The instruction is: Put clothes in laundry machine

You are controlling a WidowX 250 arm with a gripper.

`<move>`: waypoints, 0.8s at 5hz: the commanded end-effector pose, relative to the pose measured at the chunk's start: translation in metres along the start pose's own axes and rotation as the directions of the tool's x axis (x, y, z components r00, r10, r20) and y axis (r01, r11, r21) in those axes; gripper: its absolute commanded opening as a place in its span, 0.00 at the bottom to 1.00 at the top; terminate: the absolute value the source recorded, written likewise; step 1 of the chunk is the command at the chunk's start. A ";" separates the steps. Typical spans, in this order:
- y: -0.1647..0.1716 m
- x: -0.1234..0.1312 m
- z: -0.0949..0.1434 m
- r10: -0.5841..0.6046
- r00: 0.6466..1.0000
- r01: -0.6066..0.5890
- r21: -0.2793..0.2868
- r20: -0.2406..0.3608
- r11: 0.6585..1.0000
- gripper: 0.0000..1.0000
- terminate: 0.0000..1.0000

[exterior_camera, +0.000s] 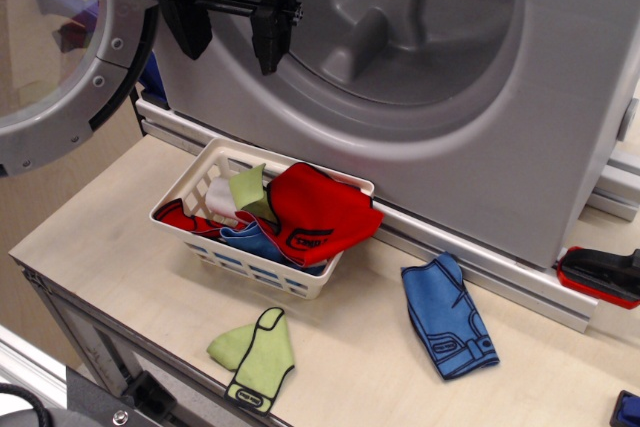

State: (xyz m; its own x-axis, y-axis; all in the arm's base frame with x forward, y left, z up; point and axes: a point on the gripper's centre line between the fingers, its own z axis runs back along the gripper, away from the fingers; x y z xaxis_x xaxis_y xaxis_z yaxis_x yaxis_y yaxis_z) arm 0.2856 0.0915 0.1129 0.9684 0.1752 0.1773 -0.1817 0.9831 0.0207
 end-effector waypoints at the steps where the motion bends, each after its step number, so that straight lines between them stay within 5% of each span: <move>1: 0.000 0.000 0.000 0.000 1.000 0.000 0.000 0.000 1.000 1.00 0.00; 2: 0.008 -0.010 -0.017 -0.047 0.999 0.046 -0.052 -0.016 0.998 1.00 0.00; 3: 0.025 -0.016 -0.028 -0.048 0.998 0.051 -0.095 0.030 0.994 1.00 0.00; 4: 0.030 -0.022 -0.045 0.053 0.999 -0.051 -0.152 0.012 0.987 1.00 0.00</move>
State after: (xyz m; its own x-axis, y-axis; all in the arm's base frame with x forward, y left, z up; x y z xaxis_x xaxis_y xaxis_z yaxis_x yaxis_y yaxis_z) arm 0.2624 0.1172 0.0552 0.9567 0.2465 0.1548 -0.2225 0.9622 -0.1570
